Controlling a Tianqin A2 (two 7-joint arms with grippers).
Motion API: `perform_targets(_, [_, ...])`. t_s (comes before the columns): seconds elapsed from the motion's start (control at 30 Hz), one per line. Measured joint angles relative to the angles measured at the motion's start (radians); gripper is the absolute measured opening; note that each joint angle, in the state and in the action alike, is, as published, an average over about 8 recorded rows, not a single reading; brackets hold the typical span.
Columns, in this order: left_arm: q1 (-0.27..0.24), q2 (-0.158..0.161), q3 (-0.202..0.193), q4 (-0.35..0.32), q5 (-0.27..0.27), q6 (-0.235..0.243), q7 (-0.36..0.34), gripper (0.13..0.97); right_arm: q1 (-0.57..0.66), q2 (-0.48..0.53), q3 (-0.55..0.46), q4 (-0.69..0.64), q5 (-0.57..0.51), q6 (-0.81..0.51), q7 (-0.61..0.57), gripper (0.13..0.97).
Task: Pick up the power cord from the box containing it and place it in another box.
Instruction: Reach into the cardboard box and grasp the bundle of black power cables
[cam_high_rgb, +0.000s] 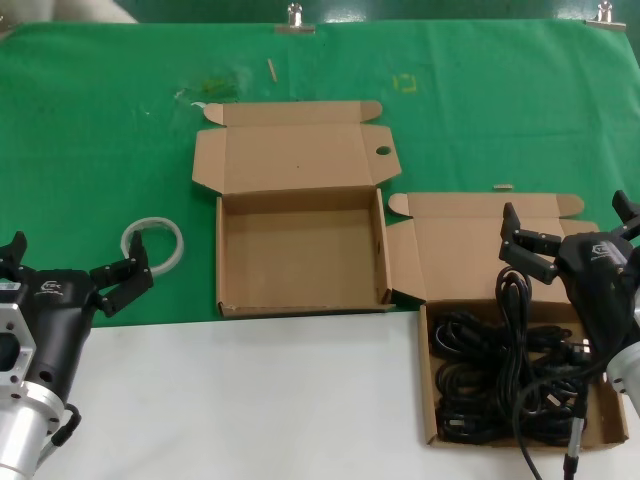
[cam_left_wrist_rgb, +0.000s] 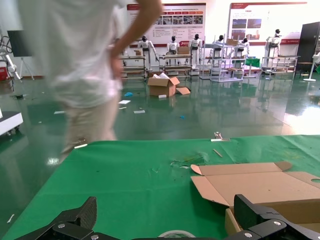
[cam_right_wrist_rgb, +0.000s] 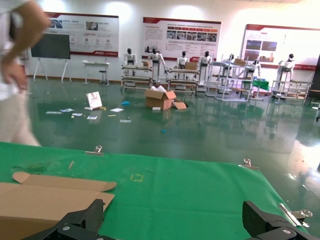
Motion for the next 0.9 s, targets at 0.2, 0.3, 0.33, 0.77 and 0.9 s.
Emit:
perform_targets(0.2, [0.0,0.0,0.0,0.0,0.0,0.0,0.0,0.966,0.0,0.0,0.0,0.0,0.0,0.0,0.0,0.966])
perform_targets(0.3, [0.0,0.0,0.0,0.0,0.0,0.0,0.0,0.966,0.0,0.0,0.0,0.0,0.0,0.0,0.0,0.966])
perform_targets(0.33, [0.0,0.0,0.0,0.0,0.0,0.0,0.0,0.966,0.0,0.0,0.0,0.0,0.0,0.0,0.0,0.966])
perform_targets(0.77, [0.0,0.0,0.0,0.0,0.0,0.0,0.0,0.966,0.0,0.0,0.0,0.0,0.0,0.0,0.0,0.966])
perform_targets(0.9, [0.0,0.0,0.0,0.0,0.0,0.0,0.0,0.966,0.0,0.0,0.0,0.0,0.0,0.0,0.0,0.966])
